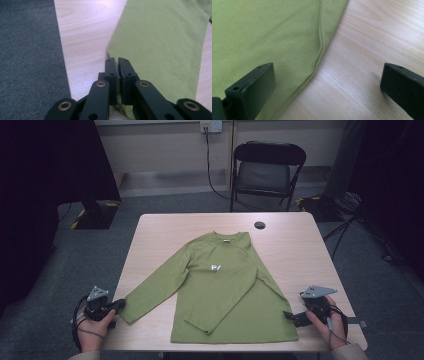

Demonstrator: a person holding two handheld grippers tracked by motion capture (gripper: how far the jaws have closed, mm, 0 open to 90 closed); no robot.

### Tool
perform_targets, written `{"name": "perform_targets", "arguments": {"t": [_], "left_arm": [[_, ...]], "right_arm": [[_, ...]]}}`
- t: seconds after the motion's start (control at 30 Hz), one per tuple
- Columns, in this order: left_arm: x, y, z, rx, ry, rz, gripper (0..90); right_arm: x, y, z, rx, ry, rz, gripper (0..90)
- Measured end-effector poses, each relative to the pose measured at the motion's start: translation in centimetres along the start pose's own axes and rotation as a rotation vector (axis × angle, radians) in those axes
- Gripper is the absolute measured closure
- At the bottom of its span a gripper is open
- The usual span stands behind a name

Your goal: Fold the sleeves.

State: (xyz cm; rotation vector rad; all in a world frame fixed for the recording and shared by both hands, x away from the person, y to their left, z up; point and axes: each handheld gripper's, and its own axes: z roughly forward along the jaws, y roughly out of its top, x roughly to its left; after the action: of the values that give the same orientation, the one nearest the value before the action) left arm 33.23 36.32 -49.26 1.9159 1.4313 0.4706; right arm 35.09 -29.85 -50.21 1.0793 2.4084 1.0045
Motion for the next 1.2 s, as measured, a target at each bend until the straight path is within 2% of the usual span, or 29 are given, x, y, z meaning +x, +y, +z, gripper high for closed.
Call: {"name": "perform_targets", "arguments": {"t": [0.03, 0.1, 0.27, 0.37, 0.47, 0.6, 0.7, 0.83, 0.87, 1.0, 1.2], "left_arm": [[-0.2, 0.1, 0.0, 0.000, 0.000, 0.012, 87.0], [-0.9, 0.6, -0.1, -0.011, -0.045, 0.009, 87.3], [-3.8, 3.0, -1.3, -0.100, -0.151, 0.051, 87.4], [-6.2, 4.9, -1.6, -0.139, -0.214, 0.112, 87.3], [-8.8, 6.5, -1.4, -0.142, -0.275, 0.167, 87.3], [-12.8, 8.8, -0.8, -0.125, -0.371, 0.237, 87.3], [-15.5, 10.2, -0.4, -0.121, -0.413, 0.297, 87.3], [-19.7, 11.9, 0.7, -0.114, -0.490, 0.374, 87.4], [-20.5, 12.1, 0.9, -0.107, -0.507, 0.387, 87.4], [-24.7, 12.9, 2.5, -0.068, -0.566, 0.463, 87.4], [-29.6, 13.1, 4.5, -0.026, -0.648, 0.528, 87.4]], "right_arm": [[0.0, 0.0, 0.0, 0.000, 0.000, 0.000, 0.0], [0.0, 0.0, 0.0, 0.000, 0.000, -0.001, 0.0], [0.0, 0.0, 0.0, 0.000, 0.000, -0.001, 0.0], [0.0, 0.0, 0.0, 0.000, 0.000, -0.001, 0.0], [0.0, 0.0, 0.0, 0.000, 0.000, 0.000, 0.0], [0.0, 0.0, 0.0, 0.000, 0.000, -0.001, 0.0], [0.0, 0.0, 0.0, 0.000, 0.000, -0.001, 0.0], [0.0, 0.0, 0.0, 0.000, 0.000, -0.001, 0.0], [0.0, 0.0, 0.0, 0.000, 0.000, -0.001, 0.0], [0.0, 0.0, 0.0, 0.000, 0.001, -0.001, 0.0], [0.0, 0.0, 0.0, 0.000, 0.001, -0.002, 0.0]]}}
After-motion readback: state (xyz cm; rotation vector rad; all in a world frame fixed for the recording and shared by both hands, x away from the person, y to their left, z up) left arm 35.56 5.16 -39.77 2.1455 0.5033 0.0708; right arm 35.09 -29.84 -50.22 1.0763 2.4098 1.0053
